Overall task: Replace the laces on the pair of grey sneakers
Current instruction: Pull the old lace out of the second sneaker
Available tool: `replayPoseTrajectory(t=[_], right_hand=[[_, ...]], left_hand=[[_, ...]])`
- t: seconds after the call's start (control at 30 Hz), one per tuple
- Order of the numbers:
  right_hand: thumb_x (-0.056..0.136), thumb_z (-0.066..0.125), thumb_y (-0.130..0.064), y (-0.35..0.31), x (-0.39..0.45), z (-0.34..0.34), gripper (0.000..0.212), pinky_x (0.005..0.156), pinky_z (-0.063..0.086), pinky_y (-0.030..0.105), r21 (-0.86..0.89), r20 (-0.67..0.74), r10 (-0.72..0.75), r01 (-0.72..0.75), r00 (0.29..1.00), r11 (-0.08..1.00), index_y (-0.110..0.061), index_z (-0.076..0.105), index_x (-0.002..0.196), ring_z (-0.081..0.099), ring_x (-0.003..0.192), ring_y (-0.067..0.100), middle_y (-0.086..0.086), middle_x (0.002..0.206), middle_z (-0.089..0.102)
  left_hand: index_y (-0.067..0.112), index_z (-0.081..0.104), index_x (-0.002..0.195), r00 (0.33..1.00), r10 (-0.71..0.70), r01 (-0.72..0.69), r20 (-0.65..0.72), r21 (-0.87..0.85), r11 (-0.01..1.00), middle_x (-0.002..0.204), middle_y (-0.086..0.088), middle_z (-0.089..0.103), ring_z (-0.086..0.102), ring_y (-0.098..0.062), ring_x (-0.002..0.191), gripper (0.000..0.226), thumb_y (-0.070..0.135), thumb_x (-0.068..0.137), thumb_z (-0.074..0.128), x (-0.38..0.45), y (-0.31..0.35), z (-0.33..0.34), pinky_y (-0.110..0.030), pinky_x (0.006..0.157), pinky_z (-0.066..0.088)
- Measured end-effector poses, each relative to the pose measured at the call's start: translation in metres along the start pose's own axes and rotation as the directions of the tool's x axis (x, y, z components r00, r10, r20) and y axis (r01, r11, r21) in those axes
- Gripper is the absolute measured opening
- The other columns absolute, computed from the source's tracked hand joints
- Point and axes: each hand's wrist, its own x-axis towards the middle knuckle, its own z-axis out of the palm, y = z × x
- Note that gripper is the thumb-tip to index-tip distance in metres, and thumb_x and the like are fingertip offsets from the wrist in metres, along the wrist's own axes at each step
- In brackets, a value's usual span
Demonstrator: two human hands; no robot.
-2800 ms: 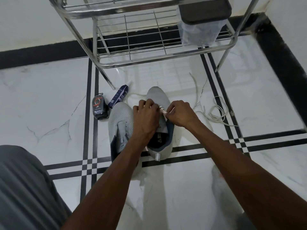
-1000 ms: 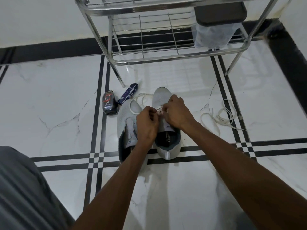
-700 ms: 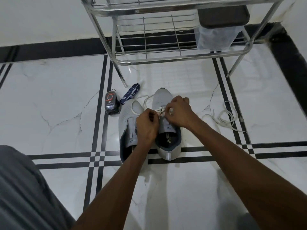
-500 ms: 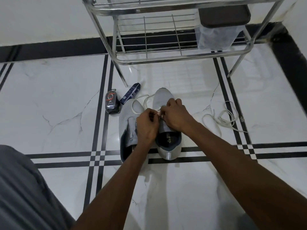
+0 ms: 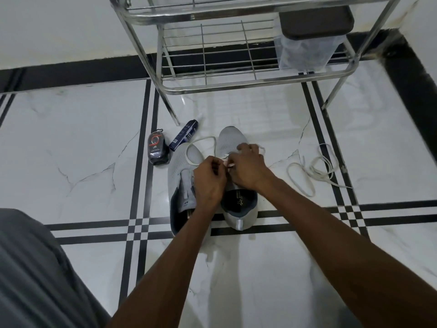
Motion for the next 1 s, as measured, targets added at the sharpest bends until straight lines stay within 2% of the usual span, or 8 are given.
replayPoseTrajectory(t=[0.13,0.23,0.3,0.4,0.53,0.73,0.87,1.0], right_hand=[[0.095,0.050,-0.021,0.012,0.006,-0.003,0.030,0.097,0.042,0.038,0.099,-0.178,0.060,-0.043,0.982,0.994,-0.010,0.071,0.113,0.044,0.121,0.034,0.013,0.126,0.050],[0.097,0.051,-0.014,0.049,0.014,-0.035,0.025,0.095,0.047,0.040,0.334,-0.443,0.416,-0.284,0.794,0.898,-0.002,0.068,0.110,0.048,0.116,0.037,0.019,0.130,0.046],[0.095,0.059,-0.021,0.062,0.009,-0.048,0.034,0.100,0.045,0.046,0.345,-0.383,0.496,-0.377,0.780,0.860,-0.005,0.060,0.126,0.040,0.127,0.037,0.018,0.143,0.036],[0.086,0.070,-0.043,0.050,0.002,-0.040,0.065,0.100,0.045,0.048,0.280,-0.215,0.450,-0.386,0.867,0.879,-0.009,0.049,0.136,0.040,0.130,0.037,0.016,0.141,0.039],[0.073,0.069,-0.054,0.017,0.001,-0.009,0.045,0.064,0.047,0.031,0.281,0.064,0.330,-0.334,0.942,0.900,-0.013,0.062,0.090,0.067,0.092,0.032,0.009,0.092,0.066],[0.086,0.059,-0.014,0.032,-0.007,-0.005,0.015,0.056,0.036,0.024,0.268,0.039,0.297,-0.296,0.954,0.917,-0.006,0.071,0.089,0.066,0.084,0.031,0.010,0.086,0.069],[0.086,0.062,-0.021,0.023,-0.005,-0.007,0.016,0.051,0.036,0.024,0.230,0.126,0.222,-0.246,0.967,0.942,-0.011,0.074,0.083,0.062,0.071,0.027,0.007,0.078,0.068],[0.087,0.064,-0.031,0.023,-0.004,-0.009,0.034,0.049,0.032,0.025,0.208,0.127,0.221,-0.244,0.967,0.947,-0.019,0.053,0.057,0.057,0.063,0.026,0.002,0.060,0.053]], left_hand=[[0.012,0.069,0.095,1.000,-0.003,0.003,-0.004,0.002,1.000,0.083,0.006,0.068,0.063,-0.005,0.077,0.013,0.025,0.096,0.067,0.000,-0.001,-0.003,-0.022,0.073,0.051],[0.014,0.067,0.095,1.000,-0.001,0.001,-0.019,0.007,1.000,0.083,0.006,0.068,0.064,-0.009,0.078,0.012,0.025,0.097,0.066,0.000,0.000,-0.002,-0.029,0.076,0.054],[0.014,0.067,0.095,1.000,0.014,-0.013,-0.027,0.027,1.000,0.085,0.004,0.070,0.065,-0.012,0.080,0.012,0.025,0.097,0.064,-0.002,-0.002,-0.002,-0.035,0.077,0.056],[0.015,0.065,0.094,0.999,0.042,-0.042,-0.003,0.079,0.996,0.084,0.003,0.068,0.064,-0.013,0.077,0.016,0.031,0.094,0.067,-0.005,-0.001,0.002,-0.033,0.074,0.053],[0.013,0.066,0.100,0.995,0.097,-0.101,0.036,0.157,0.982,0.086,-0.001,0.066,0.062,-0.018,0.077,0.022,0.032,0.091,0.071,-0.001,0.003,0.004,-0.033,0.072,0.050],[0.010,0.065,0.096,0.988,0.155,-0.156,0.022,0.202,0.967,0.092,-0.009,0.059,0.058,-0.023,0.078,0.008,0.009,0.089,0.062,0.007,-0.008,-0.006,-0.035,0.068,0.044],[0.012,0.067,0.109,0.939,0.298,-0.342,0.169,0.431,0.835,0.112,-0.013,0.055,0.048,-0.032,0.102,0.034,0.000,0.078,0.060,0.007,0.005,0.004,-0.043,0.079,0.044],[0.011,0.070,0.101,0.901,0.364,-0.433,0.236,0.536,0.725,0.111,-0.011,0.057,0.049,-0.033,0.100,0.018,0.016,0.084,0.069,0.013,0.009,0.010,-0.045,0.078,0.046]])
